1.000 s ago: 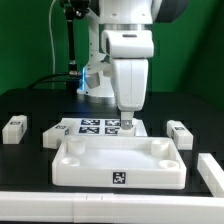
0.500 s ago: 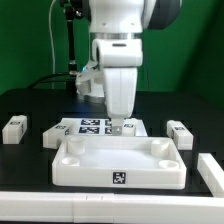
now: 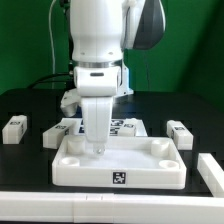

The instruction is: Assemble desk

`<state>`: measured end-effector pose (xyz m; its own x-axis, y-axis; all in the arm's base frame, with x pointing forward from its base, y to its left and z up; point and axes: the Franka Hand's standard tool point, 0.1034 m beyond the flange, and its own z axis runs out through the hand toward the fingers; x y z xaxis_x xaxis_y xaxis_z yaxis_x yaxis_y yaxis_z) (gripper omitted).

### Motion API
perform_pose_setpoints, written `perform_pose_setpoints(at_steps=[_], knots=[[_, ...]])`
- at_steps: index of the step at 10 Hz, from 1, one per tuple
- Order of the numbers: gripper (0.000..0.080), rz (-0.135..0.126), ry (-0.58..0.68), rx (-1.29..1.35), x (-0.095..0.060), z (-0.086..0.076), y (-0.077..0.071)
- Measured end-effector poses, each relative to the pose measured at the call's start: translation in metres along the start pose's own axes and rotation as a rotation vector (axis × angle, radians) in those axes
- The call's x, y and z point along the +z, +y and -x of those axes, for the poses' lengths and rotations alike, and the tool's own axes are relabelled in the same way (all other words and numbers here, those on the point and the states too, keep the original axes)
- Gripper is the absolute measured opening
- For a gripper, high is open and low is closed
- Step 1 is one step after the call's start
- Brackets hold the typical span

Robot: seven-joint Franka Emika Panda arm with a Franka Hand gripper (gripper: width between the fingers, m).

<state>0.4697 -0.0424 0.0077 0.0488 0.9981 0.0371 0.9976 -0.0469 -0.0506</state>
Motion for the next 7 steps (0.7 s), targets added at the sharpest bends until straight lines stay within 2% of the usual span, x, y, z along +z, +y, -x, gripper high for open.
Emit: perform_pose_setpoints(at_steps=[2, 4, 5, 6, 7], knots=[[0.0627, 0.000, 0.000, 0.001, 0.0000, 0.0003, 0.0001], [0.0359, -0.003, 0.000, 0.001, 0.0010, 0.0002, -0.0007], [0.0359, -0.004, 0.000, 0.001, 0.0012, 0.0002, -0.0010], [0.0177, -0.004, 0.001, 0.001, 0.0015, 0.0002, -0.0012], [0.0063, -0.004, 0.001, 0.001, 0.0014, -0.0001, -0.0010]])
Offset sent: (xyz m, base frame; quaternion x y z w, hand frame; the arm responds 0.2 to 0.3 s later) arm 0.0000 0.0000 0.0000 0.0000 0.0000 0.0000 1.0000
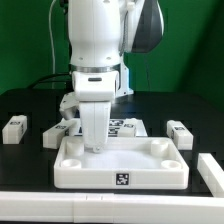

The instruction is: Assemble desk

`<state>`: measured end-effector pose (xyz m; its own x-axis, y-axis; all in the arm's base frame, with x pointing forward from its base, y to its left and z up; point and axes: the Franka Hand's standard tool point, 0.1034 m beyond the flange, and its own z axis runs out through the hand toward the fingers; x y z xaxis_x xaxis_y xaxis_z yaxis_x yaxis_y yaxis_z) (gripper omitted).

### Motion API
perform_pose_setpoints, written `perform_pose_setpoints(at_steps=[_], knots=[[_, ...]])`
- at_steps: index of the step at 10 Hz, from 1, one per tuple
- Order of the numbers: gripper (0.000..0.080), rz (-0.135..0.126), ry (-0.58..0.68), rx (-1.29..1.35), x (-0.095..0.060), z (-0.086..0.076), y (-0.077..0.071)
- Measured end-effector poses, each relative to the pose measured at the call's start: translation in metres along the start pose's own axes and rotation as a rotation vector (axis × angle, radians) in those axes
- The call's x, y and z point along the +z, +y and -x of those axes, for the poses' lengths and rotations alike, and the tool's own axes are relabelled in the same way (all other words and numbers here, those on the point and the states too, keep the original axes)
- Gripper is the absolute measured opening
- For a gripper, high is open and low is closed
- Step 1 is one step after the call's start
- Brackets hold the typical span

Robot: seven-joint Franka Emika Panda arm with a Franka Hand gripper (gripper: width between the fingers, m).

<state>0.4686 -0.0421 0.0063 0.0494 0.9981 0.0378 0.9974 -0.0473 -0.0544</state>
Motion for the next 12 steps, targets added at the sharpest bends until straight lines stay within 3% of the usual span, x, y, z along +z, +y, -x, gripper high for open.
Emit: perform_pose_setpoints(at_steps=[6, 12], knots=[[0.0058, 0.005, 0.000, 0.004, -0.001, -0.001, 0.003], [0.0058, 0.034, 0.020, 0.016, -0.002, -0.029, 0.041]])
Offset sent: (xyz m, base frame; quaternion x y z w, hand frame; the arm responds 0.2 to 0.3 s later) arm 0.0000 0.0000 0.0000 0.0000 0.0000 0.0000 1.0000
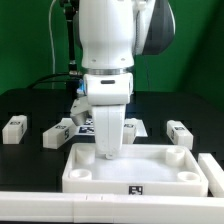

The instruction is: Assemble desk

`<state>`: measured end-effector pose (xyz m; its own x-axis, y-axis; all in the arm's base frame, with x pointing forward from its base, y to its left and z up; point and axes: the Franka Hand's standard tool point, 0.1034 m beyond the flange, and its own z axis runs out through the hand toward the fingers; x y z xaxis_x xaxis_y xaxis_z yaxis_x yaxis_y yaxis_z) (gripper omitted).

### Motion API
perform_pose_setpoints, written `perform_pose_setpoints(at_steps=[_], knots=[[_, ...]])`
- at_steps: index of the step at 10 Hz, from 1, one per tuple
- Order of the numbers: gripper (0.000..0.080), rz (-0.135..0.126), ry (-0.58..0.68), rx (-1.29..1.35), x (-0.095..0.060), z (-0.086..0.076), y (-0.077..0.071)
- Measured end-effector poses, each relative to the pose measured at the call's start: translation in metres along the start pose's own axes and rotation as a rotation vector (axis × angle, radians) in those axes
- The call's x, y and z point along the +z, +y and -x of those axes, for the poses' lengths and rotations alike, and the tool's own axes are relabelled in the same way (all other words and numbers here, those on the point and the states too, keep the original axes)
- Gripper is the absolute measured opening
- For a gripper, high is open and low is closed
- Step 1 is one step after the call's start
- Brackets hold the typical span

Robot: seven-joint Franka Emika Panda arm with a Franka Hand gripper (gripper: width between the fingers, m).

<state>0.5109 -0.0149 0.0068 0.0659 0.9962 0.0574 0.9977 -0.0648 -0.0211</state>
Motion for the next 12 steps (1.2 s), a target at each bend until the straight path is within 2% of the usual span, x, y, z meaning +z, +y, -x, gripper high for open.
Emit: perform_pose_setpoints(at_steps=[2, 5, 6, 7, 8, 9, 10, 12], knots=[[0.0058, 0.006, 0.003, -0.001, 0.000, -0.007, 0.006], [0.0058, 0.006, 0.003, 0.000, 0.001, -0.006, 0.006], [0.0216, 0.006, 0.003, 0.001, 0.001, -0.006, 0.006], [0.0435, 0.007, 0.002, 0.008, -0.001, -0.006, 0.005], [0.0435, 0.011, -0.001, 0.024, -0.008, -0.007, 0.002], [0.0570, 0.018, -0.005, 0.052, -0.016, -0.010, -0.001], [0.0625, 0.030, -0.008, 0.082, -0.026, -0.016, -0.002], [0.0645, 0.053, -0.012, 0.190, -0.048, -0.033, -0.004]])
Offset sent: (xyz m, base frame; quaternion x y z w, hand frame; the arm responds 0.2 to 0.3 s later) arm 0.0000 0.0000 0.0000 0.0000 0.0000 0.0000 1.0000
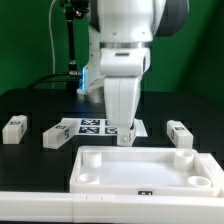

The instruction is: Assemble desk

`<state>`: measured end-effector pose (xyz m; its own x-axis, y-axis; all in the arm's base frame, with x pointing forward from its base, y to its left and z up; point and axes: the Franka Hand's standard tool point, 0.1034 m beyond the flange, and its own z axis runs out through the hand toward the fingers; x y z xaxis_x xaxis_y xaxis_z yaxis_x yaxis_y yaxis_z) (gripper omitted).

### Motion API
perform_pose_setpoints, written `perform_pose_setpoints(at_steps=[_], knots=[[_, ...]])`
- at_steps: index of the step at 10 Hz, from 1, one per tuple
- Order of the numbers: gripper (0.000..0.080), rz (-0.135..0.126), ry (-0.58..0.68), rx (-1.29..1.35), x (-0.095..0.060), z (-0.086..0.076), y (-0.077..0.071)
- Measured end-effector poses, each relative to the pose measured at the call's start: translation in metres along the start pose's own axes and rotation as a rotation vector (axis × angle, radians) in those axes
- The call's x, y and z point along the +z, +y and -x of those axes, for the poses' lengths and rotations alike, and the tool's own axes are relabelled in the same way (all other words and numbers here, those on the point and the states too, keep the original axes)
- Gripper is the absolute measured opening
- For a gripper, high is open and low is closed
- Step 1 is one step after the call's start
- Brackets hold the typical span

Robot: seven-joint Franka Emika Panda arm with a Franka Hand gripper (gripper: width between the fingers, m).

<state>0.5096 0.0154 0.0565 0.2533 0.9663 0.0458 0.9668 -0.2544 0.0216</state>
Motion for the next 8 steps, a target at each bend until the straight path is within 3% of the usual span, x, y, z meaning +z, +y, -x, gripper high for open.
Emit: perform_pose_setpoints(at_steps=[2, 4, 8], knots=[[0.0649, 0.018, 0.008, 0.161, -0.008, -0.029, -0.004], [0.0649, 0.020, 0.020, 0.235, 0.003, -0.057, -0.008], [0.0649, 0.018, 0.018, 0.264, 0.003, -0.053, -0.007]])
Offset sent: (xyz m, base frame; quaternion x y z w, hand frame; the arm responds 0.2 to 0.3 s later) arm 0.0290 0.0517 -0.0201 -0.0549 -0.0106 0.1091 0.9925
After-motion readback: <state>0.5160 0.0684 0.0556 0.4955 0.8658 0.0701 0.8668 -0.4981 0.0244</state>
